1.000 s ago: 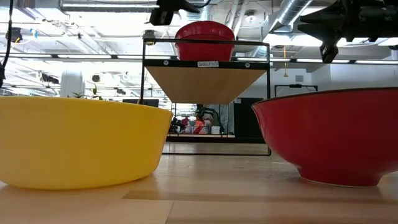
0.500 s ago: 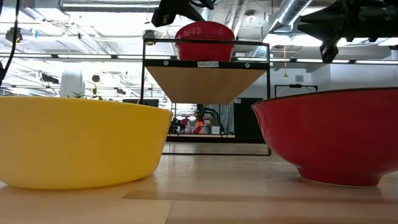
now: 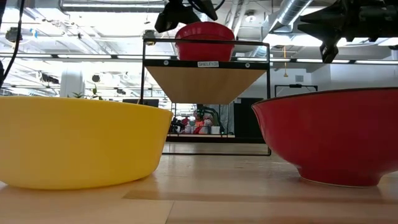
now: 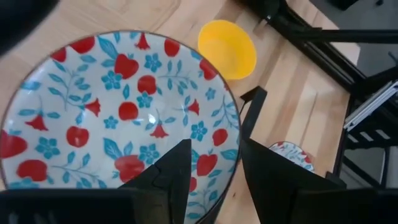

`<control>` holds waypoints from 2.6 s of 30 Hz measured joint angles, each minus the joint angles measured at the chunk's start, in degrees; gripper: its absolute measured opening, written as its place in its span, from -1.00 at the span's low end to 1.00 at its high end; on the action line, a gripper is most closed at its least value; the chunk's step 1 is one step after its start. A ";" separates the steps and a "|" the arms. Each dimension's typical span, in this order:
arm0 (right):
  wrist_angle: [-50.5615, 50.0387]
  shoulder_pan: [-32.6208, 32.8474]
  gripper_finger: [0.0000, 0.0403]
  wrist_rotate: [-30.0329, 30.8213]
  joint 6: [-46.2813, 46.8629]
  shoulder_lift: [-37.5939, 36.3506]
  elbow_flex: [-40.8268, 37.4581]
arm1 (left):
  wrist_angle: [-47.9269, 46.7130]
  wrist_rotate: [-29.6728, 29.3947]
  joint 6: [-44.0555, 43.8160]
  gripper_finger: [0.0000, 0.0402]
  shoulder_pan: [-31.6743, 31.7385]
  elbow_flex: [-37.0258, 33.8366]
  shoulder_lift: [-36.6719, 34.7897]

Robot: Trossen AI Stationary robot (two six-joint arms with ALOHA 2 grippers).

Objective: Pick & Place Mini bowls
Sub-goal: Stack the top white patterned bowl on top of the white patterned bowl on the shelf, then stack the white patterned bowl on top of the white patterned bowl on the shelf

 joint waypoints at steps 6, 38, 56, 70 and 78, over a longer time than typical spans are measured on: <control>0.02 0.00 -0.64 0.00 0.00 0.00 0.00 | -0.17 -0.02 0.00 -0.30 0.02 -1.12 0.43; 0.92 -0.03 -0.64 0.03 10.95 0.00 0.00 | -3.68 -3.04 1.62 -0.30 -1.73 -11.61 -26.61; 9.90 9.73 -0.64 -4.20 10.51 3.21 3.13 | 21.60 -10.54 -0.49 -0.30 -6.23 -51.92 -58.50; -11.68 20.83 -0.64 -1.64 20.88 26.28 21.30 | 24.49 -14.83 0.91 -0.30 -6.23 -65.70 -72.88; -23.73 24.36 -0.64 -7.14 32.36 38.22 28.88 | 24.67 -15.01 1.05 -0.30 -6.23 -69.96 -79.26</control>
